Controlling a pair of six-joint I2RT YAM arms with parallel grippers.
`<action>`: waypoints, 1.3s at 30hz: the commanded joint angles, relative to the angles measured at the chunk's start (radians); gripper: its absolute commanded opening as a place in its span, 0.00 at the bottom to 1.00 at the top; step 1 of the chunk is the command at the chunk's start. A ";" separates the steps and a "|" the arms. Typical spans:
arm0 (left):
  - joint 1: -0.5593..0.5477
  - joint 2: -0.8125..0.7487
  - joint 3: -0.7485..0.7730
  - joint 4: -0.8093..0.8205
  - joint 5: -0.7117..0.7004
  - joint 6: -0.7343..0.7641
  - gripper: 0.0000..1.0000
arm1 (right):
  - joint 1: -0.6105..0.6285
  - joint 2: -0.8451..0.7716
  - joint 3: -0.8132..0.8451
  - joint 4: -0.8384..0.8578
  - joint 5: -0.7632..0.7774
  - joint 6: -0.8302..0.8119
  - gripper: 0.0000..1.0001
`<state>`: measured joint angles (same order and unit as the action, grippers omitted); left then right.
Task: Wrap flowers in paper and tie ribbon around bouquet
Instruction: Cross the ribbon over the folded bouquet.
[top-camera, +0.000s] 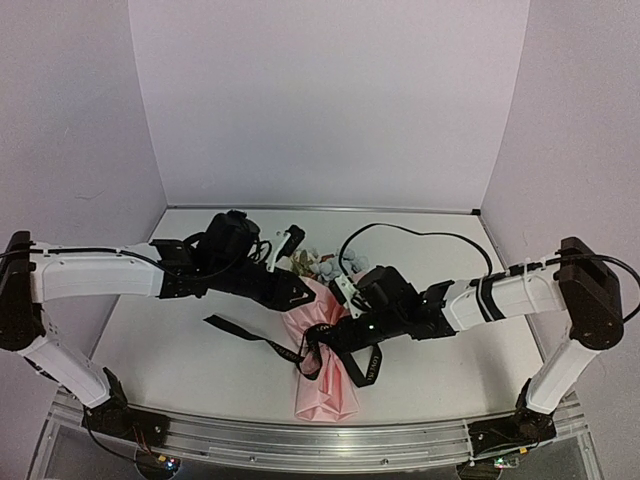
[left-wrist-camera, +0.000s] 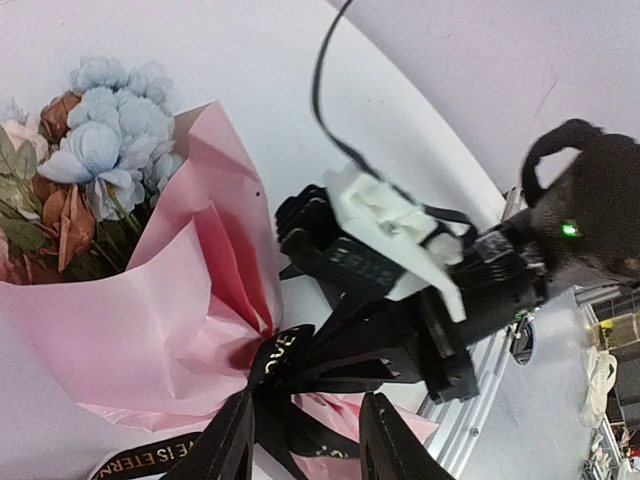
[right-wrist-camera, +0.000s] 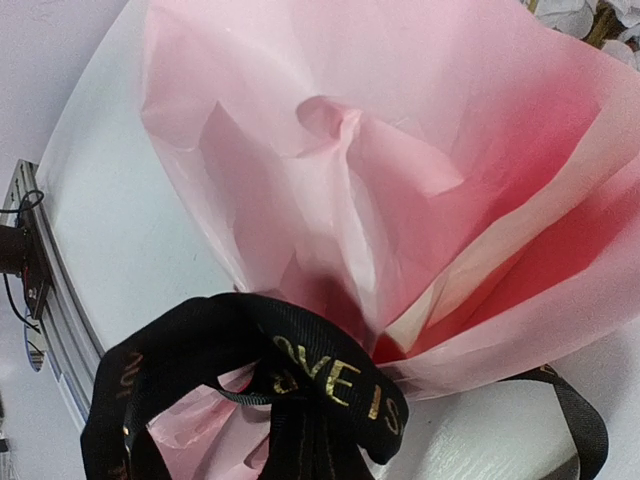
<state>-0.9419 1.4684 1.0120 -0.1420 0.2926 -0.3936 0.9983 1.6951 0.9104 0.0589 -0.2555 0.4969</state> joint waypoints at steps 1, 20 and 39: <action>-0.009 0.107 0.084 -0.078 0.054 0.033 0.35 | 0.011 -0.038 0.006 0.009 0.024 -0.033 0.00; -0.014 0.311 0.253 -0.221 0.077 0.146 0.40 | 0.030 -0.057 -0.057 0.090 0.108 -0.020 0.00; -0.025 0.353 0.244 -0.212 0.114 0.148 0.19 | 0.030 -0.049 -0.077 0.168 0.155 0.023 0.00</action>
<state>-0.9608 1.8172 1.2301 -0.3511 0.3749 -0.2588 1.0222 1.6733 0.8352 0.1852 -0.1268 0.5068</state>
